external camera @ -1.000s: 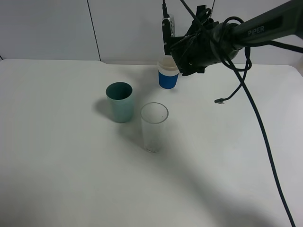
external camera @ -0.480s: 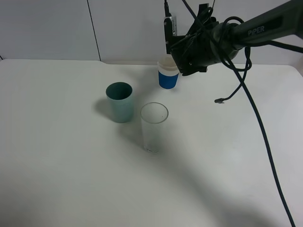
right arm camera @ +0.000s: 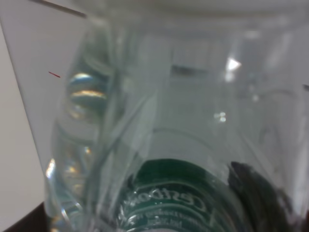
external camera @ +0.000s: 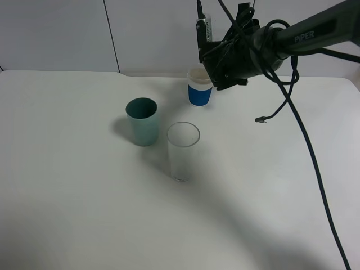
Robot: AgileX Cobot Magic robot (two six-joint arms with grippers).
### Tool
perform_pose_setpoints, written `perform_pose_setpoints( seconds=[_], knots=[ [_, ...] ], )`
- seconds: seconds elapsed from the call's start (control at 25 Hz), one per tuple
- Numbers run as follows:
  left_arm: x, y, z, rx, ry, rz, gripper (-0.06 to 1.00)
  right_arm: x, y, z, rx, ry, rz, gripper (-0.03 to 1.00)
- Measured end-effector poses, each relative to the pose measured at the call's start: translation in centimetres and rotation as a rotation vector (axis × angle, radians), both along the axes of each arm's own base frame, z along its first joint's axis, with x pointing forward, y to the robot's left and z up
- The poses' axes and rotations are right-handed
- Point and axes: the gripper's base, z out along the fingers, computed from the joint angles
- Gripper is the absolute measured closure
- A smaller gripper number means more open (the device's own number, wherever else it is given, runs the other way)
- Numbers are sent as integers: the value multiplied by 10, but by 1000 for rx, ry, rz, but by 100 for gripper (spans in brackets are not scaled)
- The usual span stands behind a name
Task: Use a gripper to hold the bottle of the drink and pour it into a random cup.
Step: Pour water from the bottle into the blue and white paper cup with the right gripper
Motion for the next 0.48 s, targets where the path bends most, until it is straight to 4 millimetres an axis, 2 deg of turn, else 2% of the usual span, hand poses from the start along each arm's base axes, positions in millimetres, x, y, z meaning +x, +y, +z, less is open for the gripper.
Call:
perform_pose_setpoints(
  seconds=[0.48],
  knots=[
    [0, 0, 0, 0, 0, 0, -5, 0, 0, 0, -1, -1, -2, 41]
  ],
)
